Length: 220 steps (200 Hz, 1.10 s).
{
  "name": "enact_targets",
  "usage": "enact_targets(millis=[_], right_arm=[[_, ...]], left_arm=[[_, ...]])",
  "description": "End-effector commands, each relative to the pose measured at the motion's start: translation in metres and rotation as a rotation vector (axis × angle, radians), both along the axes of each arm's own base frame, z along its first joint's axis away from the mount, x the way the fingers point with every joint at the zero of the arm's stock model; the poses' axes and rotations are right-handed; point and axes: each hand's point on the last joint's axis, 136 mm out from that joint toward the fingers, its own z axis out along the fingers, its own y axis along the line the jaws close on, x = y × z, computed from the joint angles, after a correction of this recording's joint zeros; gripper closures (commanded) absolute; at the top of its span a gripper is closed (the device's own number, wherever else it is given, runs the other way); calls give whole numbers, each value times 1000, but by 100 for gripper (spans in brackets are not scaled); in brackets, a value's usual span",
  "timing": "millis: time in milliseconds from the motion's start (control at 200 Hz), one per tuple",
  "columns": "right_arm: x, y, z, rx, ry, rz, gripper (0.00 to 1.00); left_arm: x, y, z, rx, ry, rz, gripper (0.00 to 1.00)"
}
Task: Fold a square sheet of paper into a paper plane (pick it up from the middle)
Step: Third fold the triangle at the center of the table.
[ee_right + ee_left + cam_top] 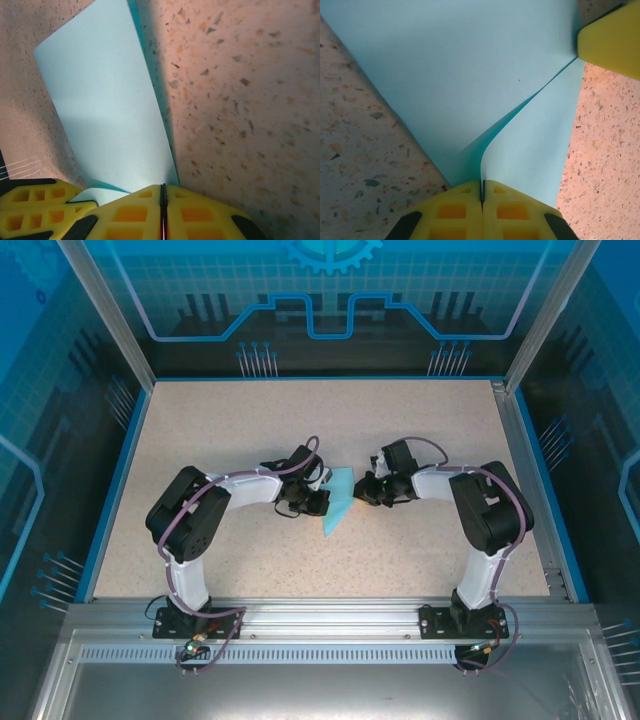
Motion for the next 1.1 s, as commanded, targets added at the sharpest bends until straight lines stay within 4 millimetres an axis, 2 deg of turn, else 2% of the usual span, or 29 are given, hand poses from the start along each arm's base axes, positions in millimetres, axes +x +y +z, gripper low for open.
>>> enact_targets(millis=[0, 145, 410, 755, 865, 1015, 1095], right_arm=[[-1, 4, 35, 12, -75, 29, 89], [-13, 28, 50, 66, -112, 104, 88], [-25, 54, 24, 95, -56, 148, 90], [-31, 45, -18, 6, 24, 126, 92], [-32, 43, -22, -4, 34, 113, 92], [-32, 42, -24, -8, 43, 98, 92], [-31, 41, -25, -13, 46, 88, 92]], left_arm=[[-13, 19, -24, 99, 66, -4, 97], [-11, 16, -23, 91, 64, -5, 97], [-9, 14, -20, 88, 58, -6, 96], [-8, 14, -13, 73, 47, 7, 93], [-5, 14, -2, 64, 26, 25, 85], [-2, 19, 18, 59, -14, 77, 60], [-4, 19, 30, 31, -20, 108, 56]])
